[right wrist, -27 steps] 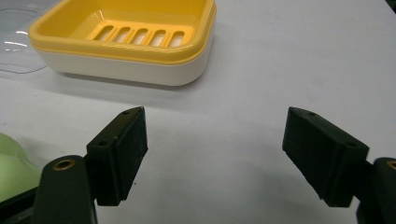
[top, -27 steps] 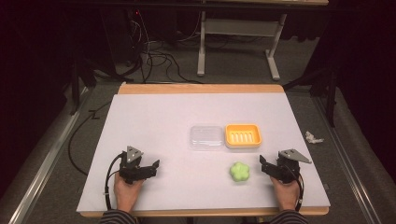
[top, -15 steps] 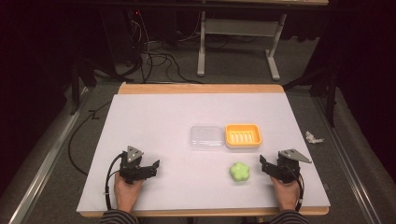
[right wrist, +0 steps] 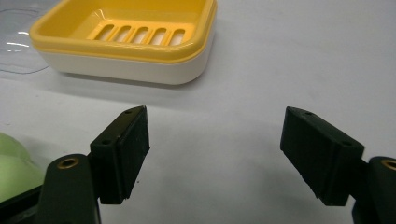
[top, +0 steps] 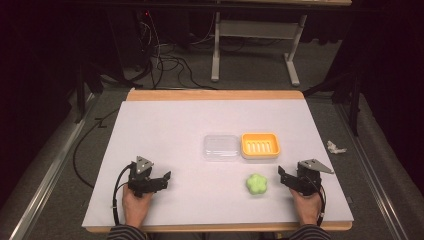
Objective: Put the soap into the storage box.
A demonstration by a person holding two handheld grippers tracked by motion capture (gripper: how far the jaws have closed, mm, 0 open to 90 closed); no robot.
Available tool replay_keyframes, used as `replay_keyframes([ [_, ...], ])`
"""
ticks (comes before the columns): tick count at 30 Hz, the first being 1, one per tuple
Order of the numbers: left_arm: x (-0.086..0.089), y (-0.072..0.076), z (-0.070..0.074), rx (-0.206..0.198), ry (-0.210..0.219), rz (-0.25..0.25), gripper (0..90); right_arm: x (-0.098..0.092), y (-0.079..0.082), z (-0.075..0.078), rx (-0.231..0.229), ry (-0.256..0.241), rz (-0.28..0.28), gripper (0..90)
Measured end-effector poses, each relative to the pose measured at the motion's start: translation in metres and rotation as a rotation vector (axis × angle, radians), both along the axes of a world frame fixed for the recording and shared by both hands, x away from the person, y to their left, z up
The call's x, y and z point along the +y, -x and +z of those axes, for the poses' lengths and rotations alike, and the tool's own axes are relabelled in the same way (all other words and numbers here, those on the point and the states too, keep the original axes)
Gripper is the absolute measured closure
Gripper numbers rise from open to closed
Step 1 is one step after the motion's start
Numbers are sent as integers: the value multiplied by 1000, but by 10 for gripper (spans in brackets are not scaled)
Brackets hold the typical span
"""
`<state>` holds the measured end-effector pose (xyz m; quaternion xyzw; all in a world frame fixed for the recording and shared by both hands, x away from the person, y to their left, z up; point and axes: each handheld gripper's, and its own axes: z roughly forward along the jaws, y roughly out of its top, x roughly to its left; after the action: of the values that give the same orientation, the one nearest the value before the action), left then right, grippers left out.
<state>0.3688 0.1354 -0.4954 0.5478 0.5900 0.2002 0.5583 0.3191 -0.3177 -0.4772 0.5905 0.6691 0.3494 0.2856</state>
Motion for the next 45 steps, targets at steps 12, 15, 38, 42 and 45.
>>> replay_keyframes([
  [12,0,-1,-1,7,0,4,167,4,10,3,-9,5,39,233],
  [15,0,-1,0,15,2,0,168,3,14,5,-16,-14,44,220],
  [38,-1,-1,0,9,5,-11,150,25,32,25,51,-40,168,183],
  [42,-1,-1,-1,12,1,-11,151,31,35,27,51,-27,191,192],
  [45,-1,-1,-1,15,-3,-9,152,38,39,27,43,-10,212,208],
])
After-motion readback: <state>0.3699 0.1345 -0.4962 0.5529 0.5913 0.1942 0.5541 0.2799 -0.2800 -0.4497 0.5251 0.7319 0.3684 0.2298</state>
